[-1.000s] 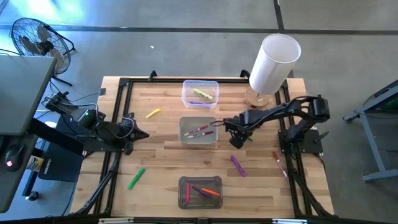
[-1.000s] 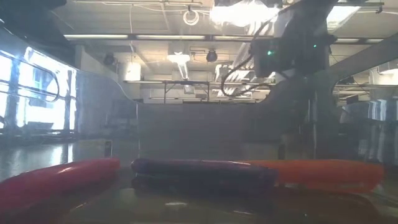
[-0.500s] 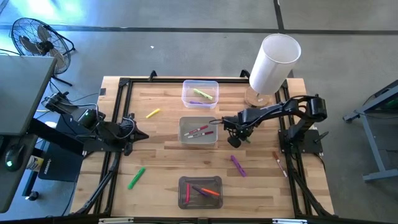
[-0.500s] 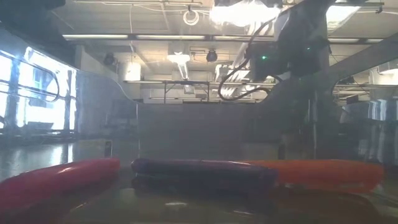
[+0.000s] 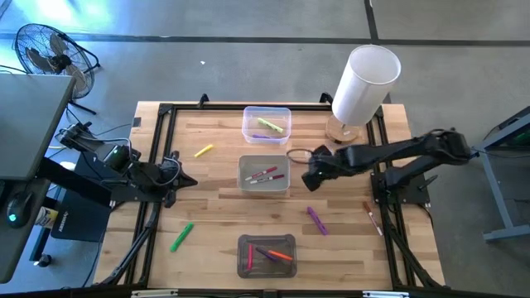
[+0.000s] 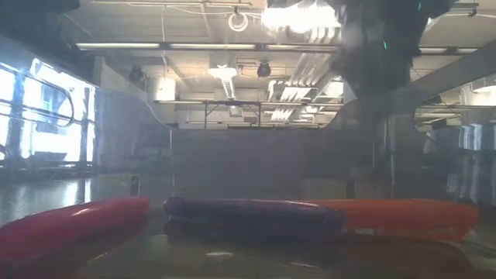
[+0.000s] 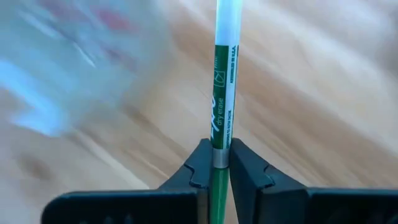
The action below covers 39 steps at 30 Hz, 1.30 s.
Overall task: Pick & Place Markers
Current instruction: Put the green marker into the gray bin, then put the green highlighter into the transparent bin
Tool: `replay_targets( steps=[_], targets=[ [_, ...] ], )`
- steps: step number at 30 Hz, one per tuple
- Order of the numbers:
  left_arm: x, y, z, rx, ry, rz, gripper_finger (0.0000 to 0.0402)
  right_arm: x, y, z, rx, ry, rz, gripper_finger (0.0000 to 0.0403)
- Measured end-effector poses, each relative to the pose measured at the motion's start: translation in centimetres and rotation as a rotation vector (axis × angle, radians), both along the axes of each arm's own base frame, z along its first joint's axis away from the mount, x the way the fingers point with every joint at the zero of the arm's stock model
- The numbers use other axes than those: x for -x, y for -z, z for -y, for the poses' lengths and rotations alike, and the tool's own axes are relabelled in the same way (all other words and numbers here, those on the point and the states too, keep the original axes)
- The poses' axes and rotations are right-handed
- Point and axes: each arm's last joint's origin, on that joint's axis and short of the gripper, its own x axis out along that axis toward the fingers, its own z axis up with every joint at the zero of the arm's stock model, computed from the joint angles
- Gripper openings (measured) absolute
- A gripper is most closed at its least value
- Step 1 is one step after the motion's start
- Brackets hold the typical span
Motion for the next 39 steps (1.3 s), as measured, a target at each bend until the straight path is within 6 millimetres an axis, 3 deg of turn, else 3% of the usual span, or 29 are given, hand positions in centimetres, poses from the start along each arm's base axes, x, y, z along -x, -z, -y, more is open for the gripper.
replay_targets(
  steps=[6, 11, 14, 18, 23, 28, 39],
  targets=[
    [0.0, 0.0, 0.0, -0.039, 0.022, 0.003, 0.0000, -2.6, -4.5, 0.2, 0.187, -0.056, 0.349, 0.0022],
    [0.0, 0.0, 0.0, -0.055, 0.021, 0.007, 0.0000, -7.1, -7.3, 0.3, 0.316, -0.186, 0.331, 0.0022],
    [0.0, 0.0, -0.1, -0.060, 0.013, 0.009, 0.0000, -10.5, -8.0, 0.5, 0.342, -0.294, 0.285, 0.0022],
    [0.0, -0.1, -0.1, -0.058, 0.011, 0.010, 0.0000, -14.5, -6.9, 0.5, 0.334, -0.440, 0.155, 0.0023],
    [-0.1, -0.1, 0.0, -0.042, 0.001, 0.014, 0.0000, -17.1, -4.3, 0.3, 0.277, -0.551, -0.048, 0.0035],
    [-0.1, -0.1, -0.1, -0.040, -0.003, 0.015, 0.0000, -18.1, -2.1, 0.1, 0.212, -0.642, -0.141, 0.0048],
    [-0.1, -0.1, -0.1, -0.041, -0.005, 0.017, 0.0000, -18.1, -1.6, 0.2, 0.204, -0.618, -0.176, 0.0084]
  ],
)
